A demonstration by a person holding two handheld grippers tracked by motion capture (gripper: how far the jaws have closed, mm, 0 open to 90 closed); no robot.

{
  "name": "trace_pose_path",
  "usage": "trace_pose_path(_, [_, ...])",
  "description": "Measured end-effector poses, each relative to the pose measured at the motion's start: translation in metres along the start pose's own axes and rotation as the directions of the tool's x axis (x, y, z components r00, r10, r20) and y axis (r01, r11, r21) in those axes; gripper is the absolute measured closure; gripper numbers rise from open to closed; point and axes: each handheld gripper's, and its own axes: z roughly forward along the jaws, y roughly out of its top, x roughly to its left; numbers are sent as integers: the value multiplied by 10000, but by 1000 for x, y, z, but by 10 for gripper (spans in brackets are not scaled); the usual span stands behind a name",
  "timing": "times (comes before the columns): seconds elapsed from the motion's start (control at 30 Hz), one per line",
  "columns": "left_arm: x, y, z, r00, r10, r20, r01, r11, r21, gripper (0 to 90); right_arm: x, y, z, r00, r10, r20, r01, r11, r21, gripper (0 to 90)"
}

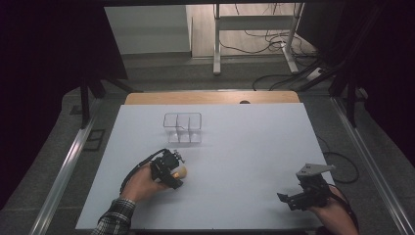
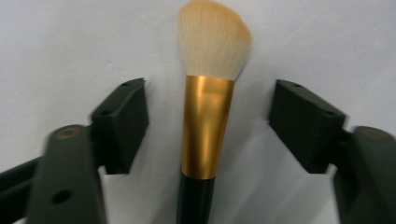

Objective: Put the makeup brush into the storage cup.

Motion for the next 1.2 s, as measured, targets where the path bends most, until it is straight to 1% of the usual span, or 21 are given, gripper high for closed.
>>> trace_pose_path(0.03, [0,0,0,10000,7,21,-7,10000,-5,343,0,0,0,10000,0,-1,0,10000,0,0])
trace_pose_path(0.07, [1,-1,-1,10000,-2,26,2,10000,-16,386,0,0,0,10000,-4,-3,4,10000,6,0])
trace_pose_path(0.1, [1,-1,-1,10000,-2,26,2,10000,-16,409,0,0,0,10000,-4,-3,4,10000,6,0])
trace_pose_path(0.13, [1,-1,-2,10000,16,27,-16,10000,4,409,0,0,0,10000,-11,-4,11,10000,-6,0])
trace_pose_path(0.17, [1,-1,-2,10000,27,37,-27,10000,-4,433,0,0,0,10000,0,-3,0,10000,2,0])
trace_pose_path(0.2, [0,-1,-2,10000,44,49,-43,10000,-23,488,0,0,0,10000,-10,-5,10,10000,20,0])
trace_pose_path(0.23, [0,-2,-3,9999,89,69,-88,10000,-19,488,0,0,0,10000,-10,-5,10,10000,20,0])
trace_pose_path(0.27, [0,-2,-4,9998,199,67,-199,9998,53,623,0,0,0,10000,-21,-12,21,10000,23,0])
trace_pose_path(0.3, [1,-2,-5,9997,213,81,-214,9998,54,623,0,0,0,10000,-21,-12,21,10000,23,0])
trace_pose_path(0.33, [0,-2,-5,9996,277,90,-278,9996,91,669,0,0,0,10000,-12,-27,12,10000,20,0])
trace_pose_path(0.37, [0,-2,-5,9996,269,114,-271,9996,110,695,0,0,0,10000,-12,-24,12,10000,20,0])
trace_pose_path(0.47, [0,-2,-6,9995,301,75,-303,9994,152,698,0,0,0,10000,-12,-22,12,10000,17,0])
trace_pose_path(0.7, [0,-1,-6,9994,316,126,-319,9993,203,700,0,0,0,10000,-16,-30,16,10000,11,0])
trace_pose_path(0.87, [1,-2,-8,9995,242,187,-245,9996,153,700,1,0,0,10000,-4,-29,4,10000,23,0])
trace_pose_path(0.93, [1,-2,-10,9997,220,126,-221,9997,51,700,0,0,0,10000,-24,-29,24,10000,1,0])
trace_pose_path(0.97, [1,-3,-11,9999,103,102,-102,9999,-93,700,0,0,0,10000,-17,-27,17,10000,-3,0])
trace_pose_path(1.07, [1,-3,-15,9999,72,78,-69,9994,-331,701,0,0,-1,10000,-27,0,27,10000,-33,0])
trace_pose_path(1.2, [1,-4,-22,9999,-58,-126,48,9975,-711,701,-1,0,-1,10000,-27,-12,27,10000,-49,0])
